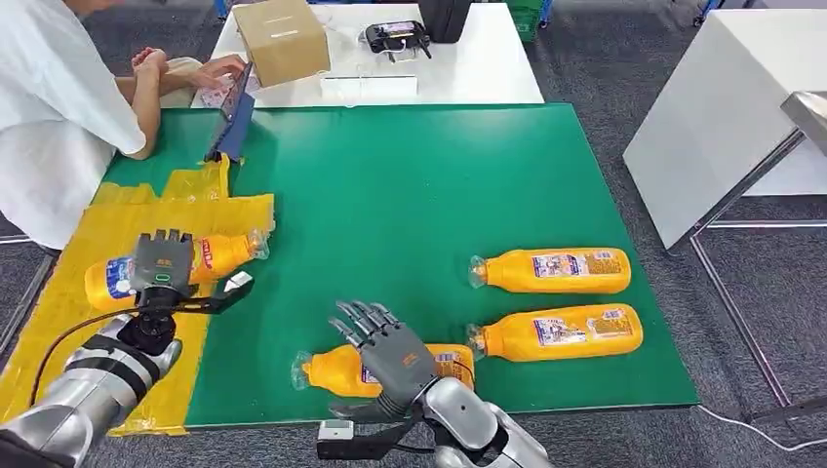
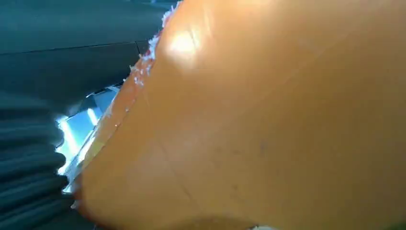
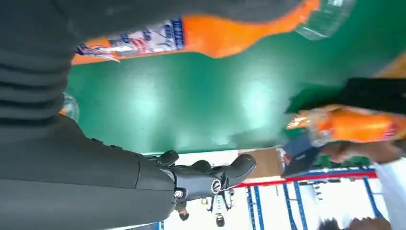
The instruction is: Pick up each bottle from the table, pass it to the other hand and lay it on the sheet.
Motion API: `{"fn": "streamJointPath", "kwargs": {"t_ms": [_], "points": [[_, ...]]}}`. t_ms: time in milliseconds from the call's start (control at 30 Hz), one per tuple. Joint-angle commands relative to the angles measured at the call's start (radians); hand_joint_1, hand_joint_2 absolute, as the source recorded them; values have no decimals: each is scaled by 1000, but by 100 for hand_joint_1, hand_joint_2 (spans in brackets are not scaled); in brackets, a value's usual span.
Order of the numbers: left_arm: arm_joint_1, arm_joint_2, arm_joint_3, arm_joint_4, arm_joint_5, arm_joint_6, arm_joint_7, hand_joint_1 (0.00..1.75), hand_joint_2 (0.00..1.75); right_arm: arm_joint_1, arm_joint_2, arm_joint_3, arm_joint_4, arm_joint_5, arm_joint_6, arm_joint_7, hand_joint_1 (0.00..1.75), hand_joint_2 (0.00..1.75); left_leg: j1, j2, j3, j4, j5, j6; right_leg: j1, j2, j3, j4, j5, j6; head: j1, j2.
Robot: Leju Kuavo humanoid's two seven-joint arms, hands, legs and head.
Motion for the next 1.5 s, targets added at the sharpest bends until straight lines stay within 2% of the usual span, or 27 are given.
{"fn": "streamJointPath", "kwargs": {"t_ms": [33, 67, 100, 133, 167, 367, 467, 500, 533, 600, 800, 833, 867, 900, 1067, 1100, 1133, 1233, 1267, 1300, 1333, 1367, 1500], "points": [[-40, -35, 30, 184, 29, 1, -50, 175, 175, -45, -48, 31, 86, 25, 21, 42, 0, 0, 1, -1, 5, 0, -2, -1, 1, 4, 5, -1, -1, -1, 0, 0], [-30, -53, 102, 178, 66, 6, -100, 175, 175, -42, -50, 24, 85, 32, 26, 52, 0, 0, 1, -1, 4, -1, -1, -1, 0, 4, 5, -1, -1, -1, 0, 0], [-26, -62, 140, 175, 94, 3, -132, 23, 175, -41, -51, 20, 84, 35, 28, 56, 0, 0, 1, -1, 5, -1, -1, -1, 0, 4, 5, -1, -1, -1, 0, 0], [-21, -74, 180, 166, 106, 5, -161, 0, 175, -37, -54, 13, 80, 36, 32, 59, 0, 0, 0, -1, 3, -1, 0, -1, 0, 2, 4, -1, 0, -1, 0, 0], [-14, -85, 226, 153, 109, 27, -185, 0, 175, -34, -56, 5, 77, 41, 37, 66, 0, 0, 1, -2, 6, -1, -1, -1, 0, 4, 6, -1, -1, -1, 0, 0], [-13, -85, 231, 150, 107, 24, -189, 0, 175, -32, -57, 4, 75, 41, 38, 66, 0, 0, 1, -2, 6, -1, -1, -1, 0, 3, 6, -1, -1, -1, 0, 0], [18, -113, 371, 95, 206, 120, -289, 0, 175, -17, -63, -15, 68, 49, 50, 85, 0, 0, 1, -3, 6, -1, -1, -1, 0, 3, 7, -1, -2, -1, 0, 0], [42, -130, 440, 49, 264, 154, -357, 0, 175, -4, -67, -28, 65, 50, 55, 93, 0, 0, 1, -3, 5, -1, 0, -1, 0, 2, 5, -1, -1, -1, 0, 0], [72, -148, 501, -11, 317, 152, -427, 0, 175, 13, -72, -46, 60, 49, 59, 95, 0, 0, 1, -4, 7, -1, -1, -1, 0, 2, 8, -2, -2, -1, 0, 0], [125, -178, 563, -128, 366, 126, -487, 0, 175, 36, -79, -71, 61, 51, 65, 104, 0, 0, 1, -6, 7, -1, -1, -1, 0, 0, 9, -2, -3, -1, 0, 0], [147, -190, 580, -178, 382, 129, -515, 0, 175, 44, -80, -79, 63, 52, 66, 106, 0, 0, 0, -2, 2, 0, 0, -1, -1, 2, 3, 0, -1, -1, 0, 0], [234, -258, 616, -408, 633, 157, -777, 0, 175, 70, -72, -132, 109, 44, 158, 205, 0, 0, 1, -1, 5, 0, -2, -1, 0, 5, 5, 0, -2, -2, 0, 0], [267, -277, 591, -506, 587, 123, -699, 0, 175, 72, -76, -137, 146, 45, 125, 183, 0, 0, -1, -5, 3, -1, -1, -1, -1, 0, 4, -1, -2, -1, 0, 0], [336, -280, 556, -690, 536, 44, -593, 0, 175, 69, -67, -150, 204, 50, 82, 154, 0, 0, 0, -7, 3, -1, 0, 0, -1, -2, 4, -2, -2, -1, 0, 0], [332, -271, 560, -673, 540, 41, -594, 0, 175, 67, -62, -152, 197, 50, 85, 155, 0, 0, 1, -6, 5, 0, -2, 0, 0, 0, 6, -2, -3, 0, 0, 0], [331, -278, 564, -675, 611, 59, -660, 0, 175, 71, -59, -161, 195, 62, 105, 179, 0, 0, 1, -4, 3, 0, -1, 0, 0, 2, 4, -1, -3, 1, 0, 0], [353, -289, 559, -728, 665, 66, -704, 0, 175, 79, -55, -175, 214, 79, 126, 204, 0, 0, 1, -2, 3, 0, -2, -1, 0, 4, 4, -2, -2, 1, 0, 0], [431, -299, 509, -915, 765, 21, -733, 0, 175, 83, -44, -205, 302, 90, 135, 227, 0, 0, 2, -4, 6, 0, -2, -2, 1, 2, 6, -3, -2, -1, 0, 0], [447, -299, 495, -951, 770, 23, -733, 0, 175, 82, -42, -211, 322, 90, 133, 222, 5, 0, 1, -4, 6, 0, -1, -1, 1, 1, 4, -2, -2, -1, 0, 0], [467, -298, 477, -989, 791, 27, -738, 0, 175, 80, -40, -218, 346, 91, 123, 213, 84, 0, 1, -3, 7, 0, -1, -1, 0, 1, 2, -3, -2, -1, -1, 0], [480, -297, 468, -1011, 827, 23, -752, 0, 175, 82, -36, -226, 355, 90, 115, 206, 140, 0, 2, -5, 10, 0, -2, -1, 1, 1, 2, -3, -5, -3, 0, 0], [494, -295, 460, -1030, 852, 19, -761, 0, 175, 83, -33, -233, 358, 87, 113, 197, 171, 175, 1, -3, 11, -1, -2, 0, 0, 1, 1, -3, -4, -2, 0, 0], [531, -293, 440, -1068, 850, 37, -778, 0, 175, 95, -31, -248, 320, 78, 111, 187, 175, 175, 1, -4, 17, -2, -3, 0, 0, 2, 7, -5, -5, -2, 0, 0]]}}
